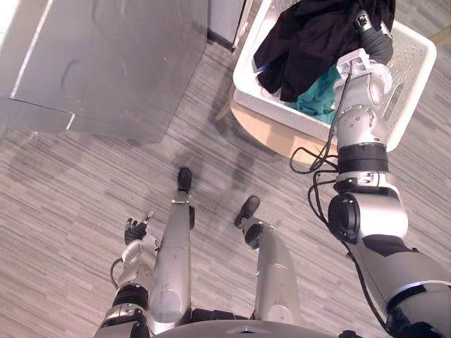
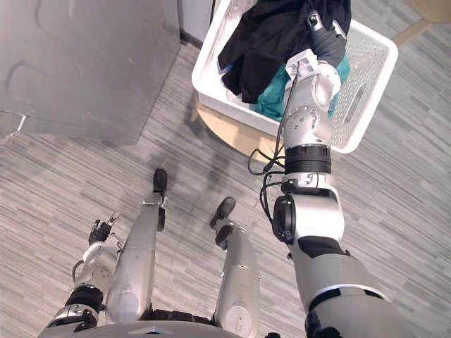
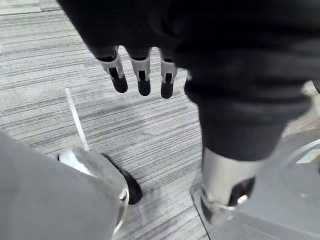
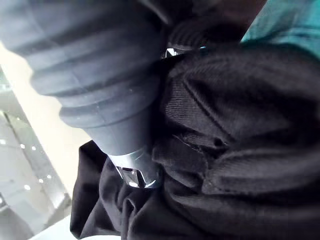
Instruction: Pick up the laundry basket with both hands and put the clothes into the washing machine.
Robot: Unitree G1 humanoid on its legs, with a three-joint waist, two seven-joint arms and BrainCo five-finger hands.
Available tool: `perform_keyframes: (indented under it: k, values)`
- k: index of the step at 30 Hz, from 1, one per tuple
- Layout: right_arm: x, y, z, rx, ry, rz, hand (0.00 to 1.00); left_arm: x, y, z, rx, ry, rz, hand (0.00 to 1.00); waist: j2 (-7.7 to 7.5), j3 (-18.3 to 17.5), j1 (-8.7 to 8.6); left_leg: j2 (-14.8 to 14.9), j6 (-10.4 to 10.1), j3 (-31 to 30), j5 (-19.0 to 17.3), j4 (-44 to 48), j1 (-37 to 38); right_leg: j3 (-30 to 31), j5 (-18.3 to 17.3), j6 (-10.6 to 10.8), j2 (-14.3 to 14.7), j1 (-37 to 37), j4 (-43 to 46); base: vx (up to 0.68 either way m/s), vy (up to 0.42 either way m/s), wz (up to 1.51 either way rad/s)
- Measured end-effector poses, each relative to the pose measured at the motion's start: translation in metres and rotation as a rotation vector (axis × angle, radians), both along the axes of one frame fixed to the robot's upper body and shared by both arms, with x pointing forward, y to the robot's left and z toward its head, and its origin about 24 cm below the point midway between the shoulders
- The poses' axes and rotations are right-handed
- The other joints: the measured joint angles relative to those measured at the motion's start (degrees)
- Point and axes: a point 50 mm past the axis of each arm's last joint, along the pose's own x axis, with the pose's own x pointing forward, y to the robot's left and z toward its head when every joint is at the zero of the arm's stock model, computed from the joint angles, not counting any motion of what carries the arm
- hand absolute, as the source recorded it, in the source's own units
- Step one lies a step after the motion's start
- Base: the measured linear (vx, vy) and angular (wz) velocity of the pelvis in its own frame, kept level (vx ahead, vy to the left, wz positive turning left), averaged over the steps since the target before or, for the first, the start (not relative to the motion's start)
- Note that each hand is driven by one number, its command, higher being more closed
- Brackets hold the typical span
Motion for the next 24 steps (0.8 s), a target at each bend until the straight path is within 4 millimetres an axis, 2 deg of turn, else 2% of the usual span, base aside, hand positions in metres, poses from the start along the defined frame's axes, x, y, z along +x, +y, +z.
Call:
perform_keyframes:
  k: [4, 6, 14, 15, 17, 19, 20, 22, 24]
  values:
    - [-0.01, 0.01, 0.003, 0.064, -0.088, 0.018, 1.0, -0.008, 0.001, -0.006, 0.001, 0.032, -0.01, 0.0, 0.0, -0.05, -0.95, -1.43, -0.02, 0.09, -0.01, -0.41, 3.48, -0.08, -2.32, 0.13, -2.0, 2.33, 3.04, 0.0, -0.043, 0.2]
    - [-0.014, 0.01, -0.003, 0.095, -0.1, 0.02, 1.0, -0.012, 0.001, -0.01, -0.003, 0.054, -0.015, 0.0, -0.05, -0.15, -0.91, -1.83, -0.16, 0.25, 0.11, -1.12, 5.21, -0.04, -2.89, 0.16, -2.54, 3.57, 3.61, -0.01, -0.026, 0.17]
    - [-0.035, 0.008, -0.078, 0.231, -0.033, 0.018, 1.0, -0.053, 0.006, -0.036, -0.021, 0.194, -0.029, 0.0, -0.32, -3.33, -1.75, -5.28, -0.24, -0.49, 0.42, -4.38, 14.86, -1.48, -6.99, 1.13, -6.69, 11.93, 7.01, 0.01, -0.03, 0.25]
    - [-0.043, 0.006, -0.098, 0.252, 0.004, 0.005, 1.0, -0.065, 0.008, -0.042, -0.033, 0.233, -0.018, 0.0, -0.56, -4.97, -1.72, -5.81, -0.27, -0.72, 0.44, -5.29, 16.98, -1.95, -7.64, 1.5, -7.33, 14.05, 7.04, 0.04, -0.017, 0.24]
    - [-0.05, 0.003, -0.115, 0.257, 0.039, -0.008, 1.0, -0.079, 0.011, -0.049, -0.047, 0.282, 0.007, 0.0, -0.51, -6.59, -1.82, -6.44, -0.27, -0.83, 0.45, -6.42, 19.53, -2.62, -8.19, 1.95, -8.02, 16.46, 6.83, 0.05, -0.023, 0.21]
    - [-0.065, 0.003, -0.143, 0.257, 0.093, -0.02, 1.0, -0.109, 0.015, -0.062, -0.086, 0.376, 0.06, 0.0, -0.63, -10.57, -2.35, -6.98, -0.2, -1.35, 0.71, -9.37, 23.12, -4.02, -8.58, 2.41, -8.28, 20.24, 5.16, 0.05, -0.021, 0.21]
    - [-0.069, 0.002, -0.149, 0.257, 0.101, -0.025, 1.0, -0.115, 0.016, -0.065, -0.098, 0.395, 0.072, 0.0, -0.65, -11.41, -2.44, -7.05, -0.19, -1.48, 1.03, -10.4, 24.25, -4.4, -8.59, 2.43, -8.28, 21.35, 4.54, 0.07, -0.028, 0.2]
    - [-0.086, 0.0, -0.172, 0.278, 0.138, -0.047, 1.0, -0.138, 0.016, -0.073, -0.148, 0.454, 0.149, 0.0, -0.75, -15.72, -2.62, -7.3, -0.18, -2.09, 2.32, -14.1, 27.62, -5.81, -8.62, 2.8, -8.26, 24.35, 2.55, 0.1, -0.043, 0.19]
    - [-0.098, -0.002, -0.182, 0.293, 0.15, -0.065, 1.0, -0.147, 0.017, -0.075, -0.181, 0.467, 0.213, 0.0, -0.7, -17.89, -2.62, -7.46, -0.3, -2.8, 3.27, -16.54, 29.99, -6.95, -8.68, 3.05, -8.23, 26.65, 1.39, 0.09, -0.053, 0.24]
